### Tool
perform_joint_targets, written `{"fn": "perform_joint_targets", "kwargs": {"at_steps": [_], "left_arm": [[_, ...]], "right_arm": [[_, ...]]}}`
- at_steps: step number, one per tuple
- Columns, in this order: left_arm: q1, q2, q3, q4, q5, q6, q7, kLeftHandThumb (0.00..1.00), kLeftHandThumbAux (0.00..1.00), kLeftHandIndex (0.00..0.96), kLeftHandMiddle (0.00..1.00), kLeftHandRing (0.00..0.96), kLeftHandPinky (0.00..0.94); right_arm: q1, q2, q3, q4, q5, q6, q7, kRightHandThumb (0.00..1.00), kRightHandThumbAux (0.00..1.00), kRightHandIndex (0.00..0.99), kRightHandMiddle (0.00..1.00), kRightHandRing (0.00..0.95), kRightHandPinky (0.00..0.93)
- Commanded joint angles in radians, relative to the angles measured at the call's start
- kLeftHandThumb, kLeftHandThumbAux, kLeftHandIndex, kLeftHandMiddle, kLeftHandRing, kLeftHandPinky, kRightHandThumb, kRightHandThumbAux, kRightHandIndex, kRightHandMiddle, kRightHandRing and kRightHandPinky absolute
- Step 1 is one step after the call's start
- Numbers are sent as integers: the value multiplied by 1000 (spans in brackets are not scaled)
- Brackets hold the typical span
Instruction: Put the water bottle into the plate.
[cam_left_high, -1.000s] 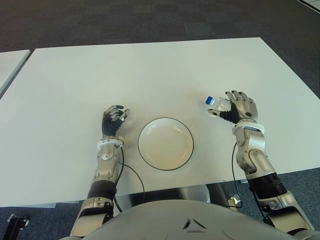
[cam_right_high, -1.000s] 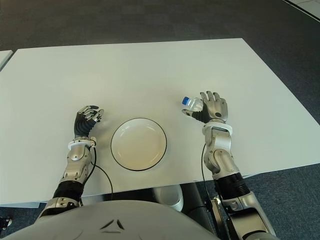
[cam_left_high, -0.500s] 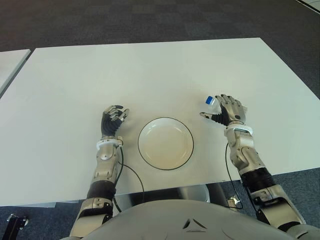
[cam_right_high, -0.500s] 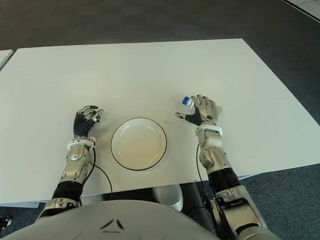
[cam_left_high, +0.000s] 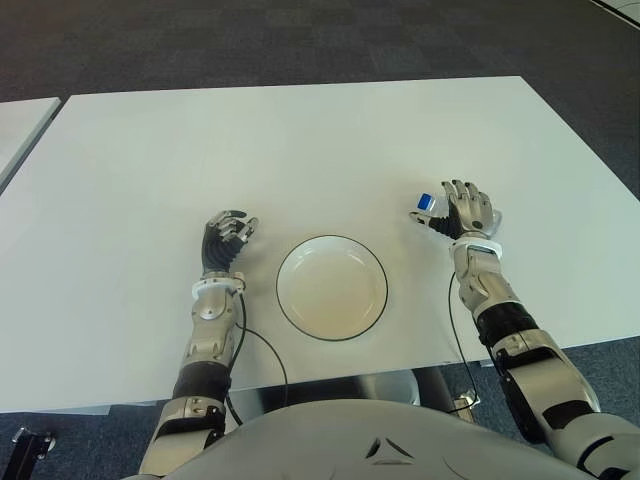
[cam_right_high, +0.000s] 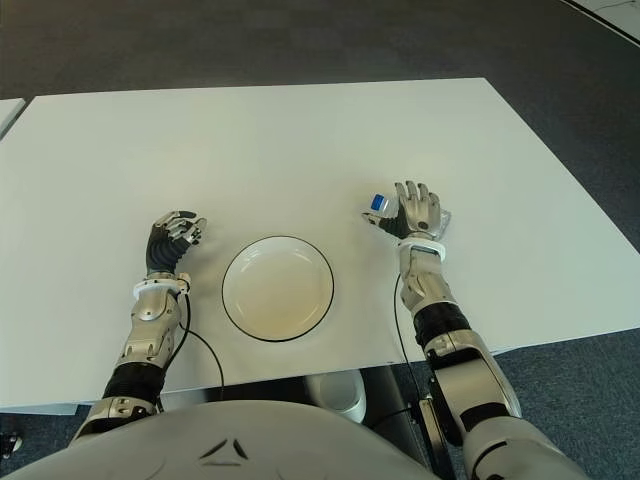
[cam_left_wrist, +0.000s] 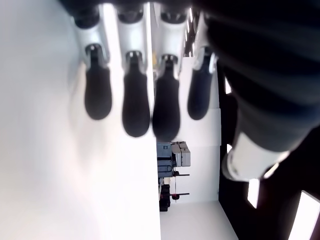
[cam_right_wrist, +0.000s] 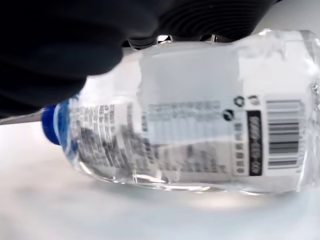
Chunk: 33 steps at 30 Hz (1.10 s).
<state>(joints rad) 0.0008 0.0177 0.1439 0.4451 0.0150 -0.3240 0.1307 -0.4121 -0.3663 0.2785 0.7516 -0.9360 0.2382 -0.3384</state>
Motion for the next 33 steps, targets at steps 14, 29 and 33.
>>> {"fn": "perform_joint_targets", "kwargs": {"at_steps": [14,29,33], "left_arm": [[49,23,21,25,-22,28,-12,707,712,433,650,634,604],[47,39,16,23,-19,40,-6,706,713,433,640,620,592],[48,38,14,15,-14,46,2,706,714,433,637,617,605]], "right_arm": [[-66,138,-3,463,163,62,74,676,279,0,0,0,0],[-92,143,-26,520,237,49,43,681,327,0,0,0,0],[-91,141,-38,528,254,43,34,686,349,0,0,0,0]]}}
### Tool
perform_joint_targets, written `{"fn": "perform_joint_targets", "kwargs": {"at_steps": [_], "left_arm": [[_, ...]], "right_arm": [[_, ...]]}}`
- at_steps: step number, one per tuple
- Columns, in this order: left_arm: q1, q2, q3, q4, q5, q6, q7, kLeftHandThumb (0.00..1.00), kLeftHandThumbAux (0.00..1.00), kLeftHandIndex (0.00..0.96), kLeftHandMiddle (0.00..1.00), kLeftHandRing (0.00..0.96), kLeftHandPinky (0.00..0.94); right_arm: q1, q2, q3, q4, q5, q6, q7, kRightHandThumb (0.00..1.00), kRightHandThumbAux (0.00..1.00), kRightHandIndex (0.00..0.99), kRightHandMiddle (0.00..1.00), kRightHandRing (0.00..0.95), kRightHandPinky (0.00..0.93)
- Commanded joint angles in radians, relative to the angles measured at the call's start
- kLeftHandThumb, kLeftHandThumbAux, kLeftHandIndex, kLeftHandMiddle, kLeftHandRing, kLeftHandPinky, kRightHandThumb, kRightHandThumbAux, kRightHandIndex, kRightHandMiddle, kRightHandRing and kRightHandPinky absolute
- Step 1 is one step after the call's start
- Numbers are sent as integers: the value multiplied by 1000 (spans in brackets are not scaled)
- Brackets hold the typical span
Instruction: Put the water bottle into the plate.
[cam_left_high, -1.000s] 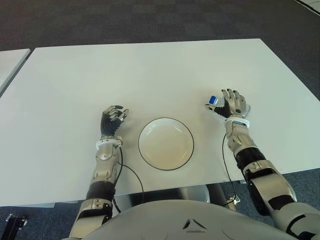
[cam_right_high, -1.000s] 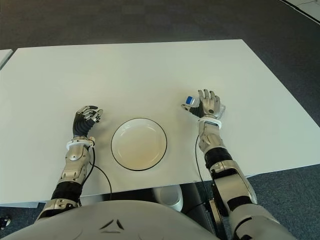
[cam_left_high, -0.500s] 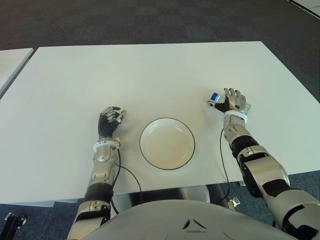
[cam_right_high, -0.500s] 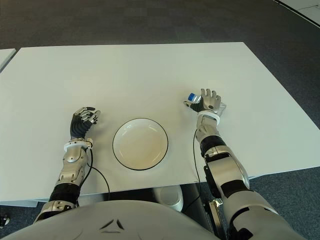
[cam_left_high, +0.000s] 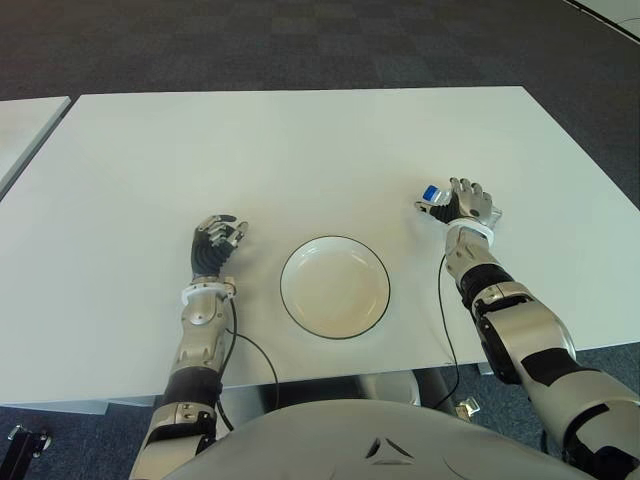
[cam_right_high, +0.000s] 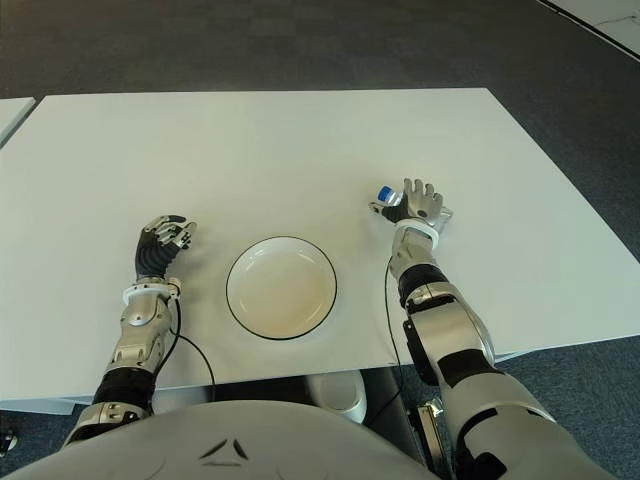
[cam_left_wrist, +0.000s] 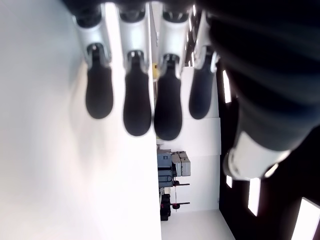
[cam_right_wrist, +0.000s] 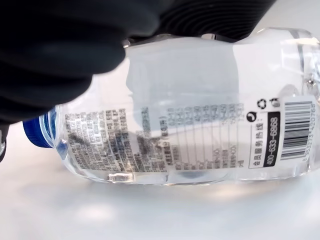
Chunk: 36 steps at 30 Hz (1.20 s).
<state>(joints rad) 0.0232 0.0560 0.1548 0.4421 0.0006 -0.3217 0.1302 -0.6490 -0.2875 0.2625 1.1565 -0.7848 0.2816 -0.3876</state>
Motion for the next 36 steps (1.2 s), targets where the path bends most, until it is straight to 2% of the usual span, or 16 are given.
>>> {"fn": "perform_joint_targets", "kwargs": {"at_steps": [1,9,20,24,27,28,29,30,31,33,36], "left_arm": [[26,0,2,15,1,46,3,707,714,433,637,617,606],[30,2,6,3,-5,59,-2,707,714,433,643,626,600],[28,4,6,5,-5,58,-1,708,714,433,648,631,614],[28,3,6,3,-8,61,-2,708,714,433,643,622,593],[28,1,6,-3,-7,68,3,707,714,433,635,615,587],[30,0,6,-7,-6,70,5,707,714,433,634,614,587],[30,-1,6,-10,-5,72,7,707,714,433,632,611,583],[32,-2,5,-15,-3,74,9,707,714,433,631,610,582],[33,-2,5,-18,-2,75,11,707,714,433,629,608,580],[36,-3,4,-25,2,79,16,707,714,433,629,607,581],[38,-3,3,-32,6,85,19,707,714,433,629,607,586]], "right_arm": [[147,62,-25,125,106,-1,80,688,354,0,0,0,0],[154,64,-53,142,139,0,51,703,388,0,0,0,41],[137,85,-68,161,143,87,41,711,411,0,0,0,140],[133,91,-70,165,139,115,27,714,423,0,11,52,213],[130,92,-56,170,125,133,24,721,433,250,133,167,308],[129,91,-48,173,117,139,28,722,434,277,150,182,321],[129,89,-42,174,113,143,31,722,528,332,228,262,380],[128,86,-34,176,106,145,39,722,562,351,256,290,402],[127,83,-28,177,102,147,44,723,610,381,336,369,461],[126,77,-14,180,94,146,58,724,652,407,419,456,529],[125,74,1,181,93,144,71,726,681,426,495,545,599]]}}
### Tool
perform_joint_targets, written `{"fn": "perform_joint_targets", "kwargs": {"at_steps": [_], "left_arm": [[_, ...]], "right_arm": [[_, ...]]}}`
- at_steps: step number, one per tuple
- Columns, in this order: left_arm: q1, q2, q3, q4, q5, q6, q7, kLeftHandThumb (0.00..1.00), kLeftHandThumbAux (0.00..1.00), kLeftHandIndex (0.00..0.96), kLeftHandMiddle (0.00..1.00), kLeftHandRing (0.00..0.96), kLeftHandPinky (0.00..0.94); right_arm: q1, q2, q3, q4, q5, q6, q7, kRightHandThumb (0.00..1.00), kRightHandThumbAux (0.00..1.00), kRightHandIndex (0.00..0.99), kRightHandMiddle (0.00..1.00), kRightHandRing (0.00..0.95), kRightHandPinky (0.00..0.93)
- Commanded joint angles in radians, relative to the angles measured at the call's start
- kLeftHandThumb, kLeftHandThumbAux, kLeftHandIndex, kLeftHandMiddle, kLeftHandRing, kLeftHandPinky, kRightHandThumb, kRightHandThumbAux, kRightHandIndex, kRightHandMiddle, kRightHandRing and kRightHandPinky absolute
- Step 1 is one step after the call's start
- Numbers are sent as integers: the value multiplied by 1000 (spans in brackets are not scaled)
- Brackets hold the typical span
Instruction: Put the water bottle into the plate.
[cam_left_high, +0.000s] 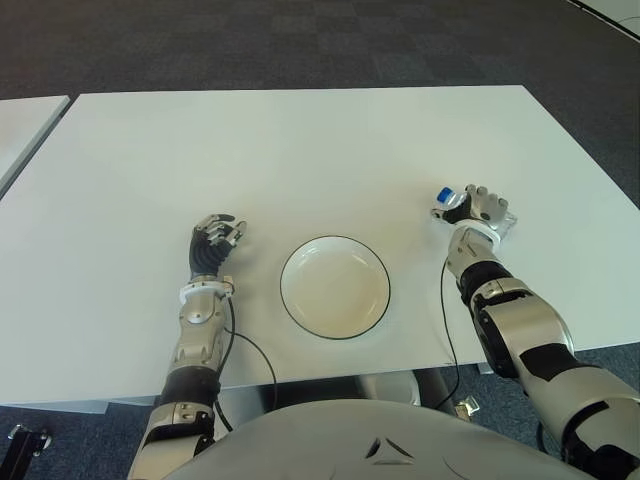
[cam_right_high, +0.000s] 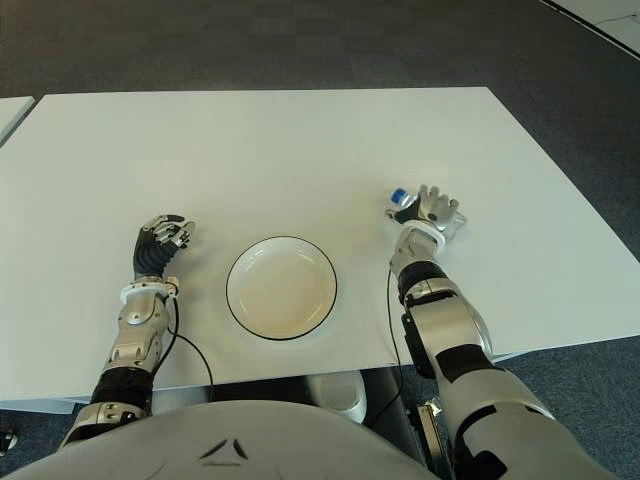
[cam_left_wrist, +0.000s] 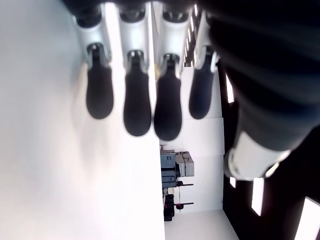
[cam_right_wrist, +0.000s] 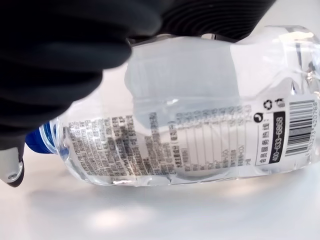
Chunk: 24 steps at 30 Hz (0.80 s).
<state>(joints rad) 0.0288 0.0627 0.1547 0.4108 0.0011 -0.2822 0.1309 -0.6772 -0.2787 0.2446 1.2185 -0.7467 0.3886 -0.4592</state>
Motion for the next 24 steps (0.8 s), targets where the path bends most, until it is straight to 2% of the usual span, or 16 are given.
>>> {"fn": "perform_joint_targets", "kwargs": {"at_steps": [1,5,12,24], "left_arm": [[34,-10,2,-4,8,48,19,706,714,433,629,607,586],[37,-7,3,-12,8,53,17,705,714,433,634,613,602],[37,-7,7,-8,-4,49,7,705,714,434,640,619,594],[35,-6,16,-1,-19,44,-1,705,713,433,643,624,597]], "right_arm": [[152,64,20,119,59,35,147,726,686,430,523,579,624],[149,64,11,116,78,28,143,728,693,437,601,651,674],[146,66,-19,111,110,23,114,729,694,441,683,714,731],[149,60,-56,106,135,-5,106,729,694,441,773,782,813]]}}
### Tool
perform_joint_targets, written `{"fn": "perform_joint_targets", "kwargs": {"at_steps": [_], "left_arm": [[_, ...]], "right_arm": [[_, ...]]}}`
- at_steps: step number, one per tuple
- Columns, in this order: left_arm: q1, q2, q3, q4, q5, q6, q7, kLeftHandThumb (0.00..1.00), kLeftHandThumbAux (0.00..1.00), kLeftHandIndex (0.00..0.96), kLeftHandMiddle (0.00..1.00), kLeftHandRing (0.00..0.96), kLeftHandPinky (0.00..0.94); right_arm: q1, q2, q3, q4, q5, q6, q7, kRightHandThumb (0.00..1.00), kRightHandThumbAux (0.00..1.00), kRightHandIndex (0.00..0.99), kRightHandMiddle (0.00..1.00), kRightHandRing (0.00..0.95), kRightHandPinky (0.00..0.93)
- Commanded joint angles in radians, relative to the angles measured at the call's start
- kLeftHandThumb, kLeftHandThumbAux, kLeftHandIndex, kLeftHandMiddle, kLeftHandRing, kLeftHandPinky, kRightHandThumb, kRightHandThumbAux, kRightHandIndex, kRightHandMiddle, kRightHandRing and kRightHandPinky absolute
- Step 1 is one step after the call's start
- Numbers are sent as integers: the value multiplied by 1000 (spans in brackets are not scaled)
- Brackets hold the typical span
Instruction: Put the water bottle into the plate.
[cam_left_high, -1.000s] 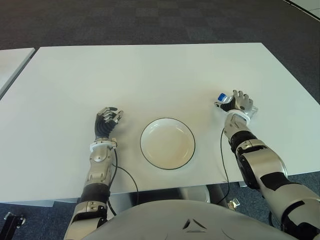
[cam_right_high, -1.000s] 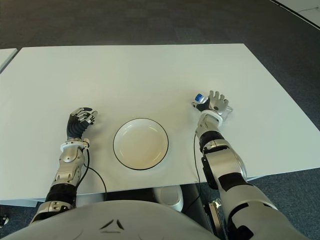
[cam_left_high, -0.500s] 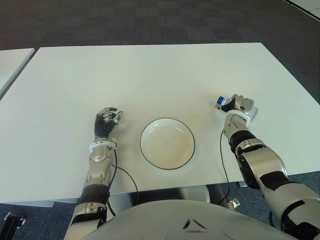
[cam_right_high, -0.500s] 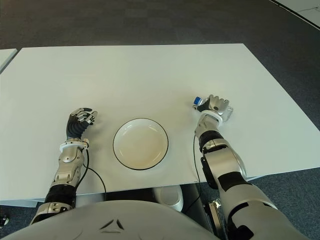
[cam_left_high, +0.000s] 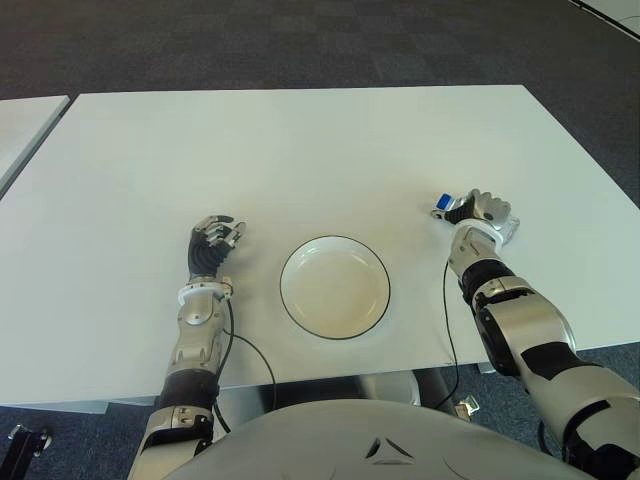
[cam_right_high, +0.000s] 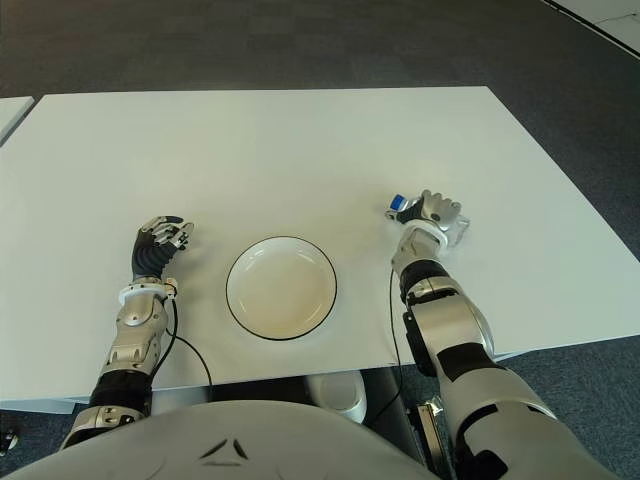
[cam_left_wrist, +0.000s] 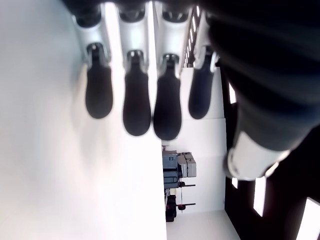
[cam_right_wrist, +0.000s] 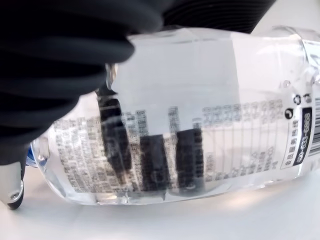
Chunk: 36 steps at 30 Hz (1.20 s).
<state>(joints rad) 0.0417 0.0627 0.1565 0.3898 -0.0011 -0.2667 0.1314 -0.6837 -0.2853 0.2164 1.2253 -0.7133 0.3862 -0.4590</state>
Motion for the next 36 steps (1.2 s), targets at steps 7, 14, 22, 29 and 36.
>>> {"fn": "perform_joint_targets", "kwargs": {"at_steps": [7,14,22,29,36], "left_arm": [[20,-3,18,23,-24,20,-11,706,712,434,643,621,599],[25,-5,20,7,-23,23,-13,705,712,433,637,615,589],[23,0,21,13,-20,18,-8,706,712,434,642,623,611],[18,2,27,16,-30,30,-12,707,712,434,657,640,620],[14,3,31,20,-39,27,-21,708,712,434,667,651,624]], "right_arm": [[155,68,-37,97,108,-9,89,728,697,440,815,823,866],[157,69,-51,94,116,-27,73,727,700,439,835,846,884],[166,77,-103,82,150,-114,24,724,704,438,840,849,881],[144,112,-151,40,193,-147,-62,723,707,442,832,836,854],[158,123,-172,-11,220,-204,-131,721,709,443,807,808,812]]}}
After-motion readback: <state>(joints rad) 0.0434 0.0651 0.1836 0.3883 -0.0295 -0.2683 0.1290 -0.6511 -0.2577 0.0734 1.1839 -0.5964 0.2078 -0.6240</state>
